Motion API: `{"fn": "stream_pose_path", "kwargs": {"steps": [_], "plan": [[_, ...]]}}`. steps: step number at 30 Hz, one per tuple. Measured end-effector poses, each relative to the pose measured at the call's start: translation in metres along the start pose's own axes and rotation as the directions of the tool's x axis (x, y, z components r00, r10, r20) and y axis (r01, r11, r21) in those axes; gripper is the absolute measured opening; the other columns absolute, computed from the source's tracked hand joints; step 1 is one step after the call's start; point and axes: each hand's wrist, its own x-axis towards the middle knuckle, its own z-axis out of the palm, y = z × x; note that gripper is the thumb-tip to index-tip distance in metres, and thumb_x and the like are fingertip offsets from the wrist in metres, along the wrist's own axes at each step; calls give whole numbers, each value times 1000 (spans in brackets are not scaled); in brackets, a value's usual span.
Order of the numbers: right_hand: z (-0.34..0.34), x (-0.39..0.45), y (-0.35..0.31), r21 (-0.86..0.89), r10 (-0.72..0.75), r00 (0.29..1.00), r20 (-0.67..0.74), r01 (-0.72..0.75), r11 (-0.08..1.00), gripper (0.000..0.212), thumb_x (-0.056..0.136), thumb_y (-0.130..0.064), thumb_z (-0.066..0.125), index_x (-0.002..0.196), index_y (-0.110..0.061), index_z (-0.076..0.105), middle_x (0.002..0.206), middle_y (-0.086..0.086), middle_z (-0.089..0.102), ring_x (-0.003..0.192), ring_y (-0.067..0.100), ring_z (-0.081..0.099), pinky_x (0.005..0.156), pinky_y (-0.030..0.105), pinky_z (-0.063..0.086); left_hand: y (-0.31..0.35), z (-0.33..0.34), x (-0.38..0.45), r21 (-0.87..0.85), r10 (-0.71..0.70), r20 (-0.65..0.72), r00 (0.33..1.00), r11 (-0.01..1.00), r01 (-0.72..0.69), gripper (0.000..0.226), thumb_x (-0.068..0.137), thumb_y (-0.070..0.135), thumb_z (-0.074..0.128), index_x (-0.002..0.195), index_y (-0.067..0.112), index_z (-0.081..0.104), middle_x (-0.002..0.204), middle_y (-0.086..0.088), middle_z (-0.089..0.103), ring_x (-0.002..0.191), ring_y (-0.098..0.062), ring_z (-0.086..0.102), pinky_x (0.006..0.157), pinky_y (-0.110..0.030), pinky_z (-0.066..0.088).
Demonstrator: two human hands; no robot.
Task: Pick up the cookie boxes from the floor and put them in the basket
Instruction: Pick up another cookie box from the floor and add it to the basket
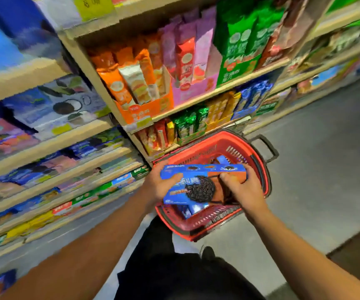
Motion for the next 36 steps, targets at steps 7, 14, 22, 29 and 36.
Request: {"fn": "stream_pose_path", "kwargs": {"steps": [7,14,22,29,36], "plan": [[40,29,18,260,287,907,-309,-210,943,60,74,-29,82,125,-27,50,103,-8,68,89,5,66,88,27,53,11,-3,140,306,-79,223,972,952,7,85,52,71,78,122,32,52,115,-2,68,104,-25,66,92,-51,51],[72,33,63,449,513,765,-389,-329,831,61,66,-43,82,119,-32,56,107,-3,73,97,14,69,93,39,54,11,27,184,520,-106,390,915,845,-124,51,82,18,74,127,15,49,107,-1,60,71,5,60,57,-5,44],[116,86,175,575,720,616,-319,-479,664,103,50,-71,80,138,-32,45,112,-5,71,105,17,67,98,47,51,-47,61,288,670,-261,459,849,730,-138,76,71,34,82,133,14,43,117,-4,61,86,-8,65,71,-19,53],[105,162,278,529,703,616,-356,-487,695,32,74,-26,79,99,-27,59,80,-25,70,76,-2,64,88,36,53,-139,117,379,727,-189,478,858,633,-266,90,61,51,76,138,22,40,120,5,58,106,-12,58,91,-23,46],[118,228,388,484,676,588,-443,-478,733,55,67,-29,75,117,-21,53,98,-8,69,83,7,64,87,36,53,-224,178,471,670,-75,554,829,632,-390,84,71,30,78,143,18,36,114,12,56,104,-3,57,92,-13,40]]}}
